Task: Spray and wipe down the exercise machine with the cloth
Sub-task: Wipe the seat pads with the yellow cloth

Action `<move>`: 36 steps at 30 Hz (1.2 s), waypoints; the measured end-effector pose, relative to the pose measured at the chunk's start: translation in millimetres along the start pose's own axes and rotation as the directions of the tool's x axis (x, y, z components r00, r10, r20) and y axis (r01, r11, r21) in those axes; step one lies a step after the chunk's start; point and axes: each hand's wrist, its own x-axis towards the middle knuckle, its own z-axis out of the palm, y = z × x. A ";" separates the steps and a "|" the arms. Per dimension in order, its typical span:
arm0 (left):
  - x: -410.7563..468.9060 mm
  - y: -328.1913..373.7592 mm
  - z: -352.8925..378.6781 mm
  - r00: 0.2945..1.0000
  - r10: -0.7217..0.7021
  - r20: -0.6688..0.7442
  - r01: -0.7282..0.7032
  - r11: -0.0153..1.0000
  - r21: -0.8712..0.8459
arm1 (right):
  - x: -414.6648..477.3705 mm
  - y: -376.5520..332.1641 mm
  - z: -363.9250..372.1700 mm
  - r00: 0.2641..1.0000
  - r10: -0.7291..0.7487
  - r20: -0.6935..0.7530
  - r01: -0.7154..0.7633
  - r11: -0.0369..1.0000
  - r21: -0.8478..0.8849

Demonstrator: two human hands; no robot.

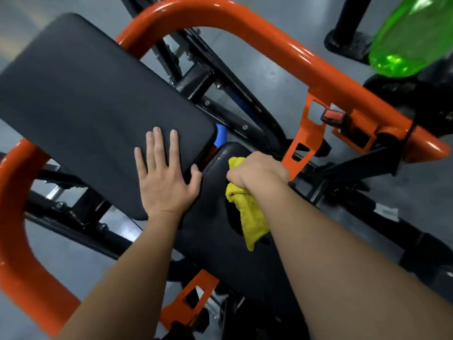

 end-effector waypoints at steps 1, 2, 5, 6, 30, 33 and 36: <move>0.1 0.3 -0.2 1.000 0.003 0.000 -0.003 1.000 0.002 | 1.3 -7.6 -5.8 1.000 0.010 0.026 -0.008 0.998 -0.059; 1.4 0.5 -0.8 1.000 0.004 0.000 -0.004 1.000 0.002 | 2.5 -14.0 -11.1 0.998 0.018 0.053 -0.012 0.993 -0.114; 3.3 -0.5 -1.4 1.000 -0.002 0.013 0.002 1.000 -0.002 | 7.0 -26.2 -20.5 0.992 0.049 0.114 -0.021 0.972 -0.232; 3.1 0.2 -1.5 1.000 0.000 0.016 0.000 1.000 -0.002 | 8.4 -27.4 -21.5 0.990 0.062 0.130 -0.027 0.966 -0.259; -16.3 14.5 2.4 0.993 -0.097 0.072 0.103 0.992 -0.079 | -7.5 11.4 52.6 0.837 -0.079 -0.541 0.068 0.997 -0.040; -16.2 15.9 4.3 0.993 -0.104 0.054 0.109 0.990 -0.092 | -5.2 12.6 57.9 0.801 -0.086 -0.592 0.078 0.996 -0.039; -18.2 18.2 4.9 0.994 -0.094 0.046 0.098 0.992 -0.074 | -7.4 16.3 62.7 0.766 -0.110 -0.633 0.106 0.993 -0.044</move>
